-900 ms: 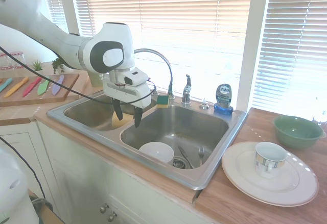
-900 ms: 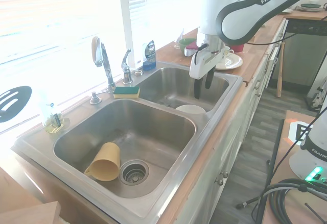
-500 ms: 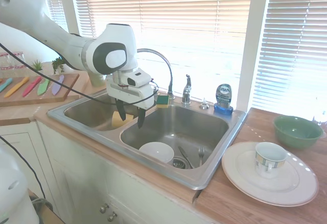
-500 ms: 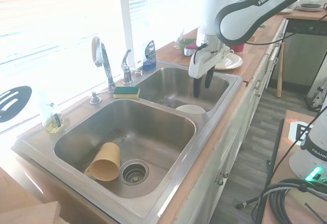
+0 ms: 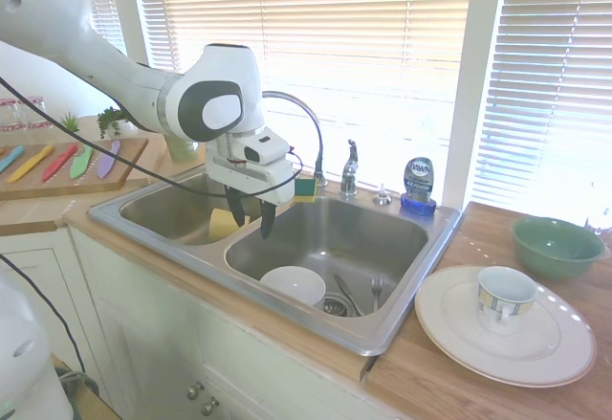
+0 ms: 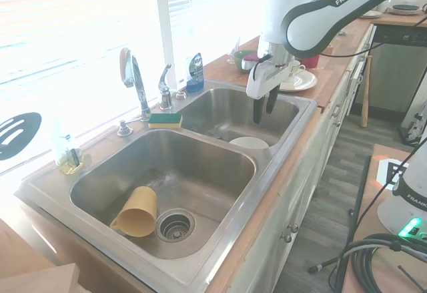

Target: Turn off the faucet

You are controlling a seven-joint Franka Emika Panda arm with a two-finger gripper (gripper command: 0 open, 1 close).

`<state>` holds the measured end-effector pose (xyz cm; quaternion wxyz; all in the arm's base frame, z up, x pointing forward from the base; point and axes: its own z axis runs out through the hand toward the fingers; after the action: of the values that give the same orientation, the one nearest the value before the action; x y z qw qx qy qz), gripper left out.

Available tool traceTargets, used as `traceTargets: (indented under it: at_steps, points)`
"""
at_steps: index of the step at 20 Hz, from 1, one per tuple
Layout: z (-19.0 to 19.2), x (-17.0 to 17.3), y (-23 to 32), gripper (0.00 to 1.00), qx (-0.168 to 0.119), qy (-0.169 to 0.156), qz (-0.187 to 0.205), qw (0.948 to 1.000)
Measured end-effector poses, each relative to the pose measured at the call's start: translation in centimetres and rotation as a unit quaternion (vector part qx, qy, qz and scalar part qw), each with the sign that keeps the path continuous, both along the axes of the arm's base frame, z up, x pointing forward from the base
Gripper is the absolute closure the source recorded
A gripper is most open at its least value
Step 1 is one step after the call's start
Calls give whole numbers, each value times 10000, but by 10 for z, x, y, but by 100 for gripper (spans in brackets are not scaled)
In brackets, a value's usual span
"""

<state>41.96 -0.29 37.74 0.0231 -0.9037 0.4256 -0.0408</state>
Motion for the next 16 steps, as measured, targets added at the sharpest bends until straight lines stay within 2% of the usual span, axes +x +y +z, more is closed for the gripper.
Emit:
traceTargets:
  at_steps: [7,9,12,16]
  points:
    - [-3,6,0,100,-27,-28,30,10000]
    - [-1,12,-1,100,-28,-133,23,9999]
    - [8,31,-3,100,-59,-550,-26,9985]
    - [31,75,-4,100,-77,-1085,-76,9940]
